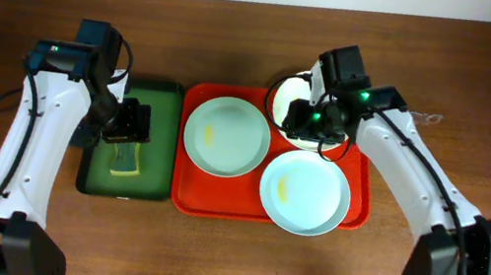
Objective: Clean dirty plates on tray and stack at the side
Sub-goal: 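Move left gripper to the sponge and right gripper to the light-green plate rim, then grasp the green-yellow sponge with the left gripper and lift it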
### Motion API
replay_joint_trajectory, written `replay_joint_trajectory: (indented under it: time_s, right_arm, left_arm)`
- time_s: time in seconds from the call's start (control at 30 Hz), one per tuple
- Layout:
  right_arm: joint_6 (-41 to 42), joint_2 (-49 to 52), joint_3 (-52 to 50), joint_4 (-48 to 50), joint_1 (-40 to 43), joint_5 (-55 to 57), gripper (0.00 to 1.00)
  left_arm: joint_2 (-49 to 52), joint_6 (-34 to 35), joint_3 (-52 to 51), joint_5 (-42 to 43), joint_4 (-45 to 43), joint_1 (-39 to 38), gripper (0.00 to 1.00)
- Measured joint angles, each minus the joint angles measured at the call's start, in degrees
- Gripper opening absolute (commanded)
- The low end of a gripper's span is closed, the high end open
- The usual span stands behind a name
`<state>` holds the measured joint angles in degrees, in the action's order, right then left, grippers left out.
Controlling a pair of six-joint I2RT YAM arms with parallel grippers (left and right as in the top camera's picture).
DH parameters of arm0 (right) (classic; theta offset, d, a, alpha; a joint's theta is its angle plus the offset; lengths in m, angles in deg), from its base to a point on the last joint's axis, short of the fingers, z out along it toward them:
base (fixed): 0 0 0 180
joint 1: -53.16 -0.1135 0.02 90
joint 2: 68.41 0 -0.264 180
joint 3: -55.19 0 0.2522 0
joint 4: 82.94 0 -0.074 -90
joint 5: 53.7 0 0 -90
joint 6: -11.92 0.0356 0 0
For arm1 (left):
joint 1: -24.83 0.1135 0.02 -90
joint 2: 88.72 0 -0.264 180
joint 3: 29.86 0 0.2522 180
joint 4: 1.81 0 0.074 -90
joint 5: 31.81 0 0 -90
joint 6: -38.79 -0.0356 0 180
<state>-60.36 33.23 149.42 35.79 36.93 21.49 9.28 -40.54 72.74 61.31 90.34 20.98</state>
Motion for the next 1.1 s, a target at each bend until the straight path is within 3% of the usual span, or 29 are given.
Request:
replay_joint_trajectory:
  time_s: [0.17, 0.4, 0.6, 0.93, 1.1]
  right_arm:
    - [0.0, 4.9, 0.0, 3.0, -0.1, 0.0, 0.50]
    - [0.0, 7.3, 0.0, 6.5, -4.0, 1.1, 0.34]
    - [4.3, 11.6, 0.0, 7.0, -7.6, 7.7, 0.33]
    - [9.7, 13.7, 0.0, 10.3, -7.8, 9.3, 0.25]
    - [10.9, 16.0, 0.0, 10.6, -8.8, 9.3, 0.11]
  left_arm:
    - [0.0, 0.0, 0.0, 0.0, -0.2, 0.0, 0.88]
    - [0.0, 0.0, 0.0, 0.0, -0.2, 0.0, 0.87]
    - [0.0, 0.0, 0.0, 0.0, -0.4, 0.0, 0.85]
    - [0.0, 0.0, 0.0, 0.0, -0.4, 0.0, 0.84]
    - [0.0, 0.0, 0.0, 0.0, -0.4, 0.0, 0.80]
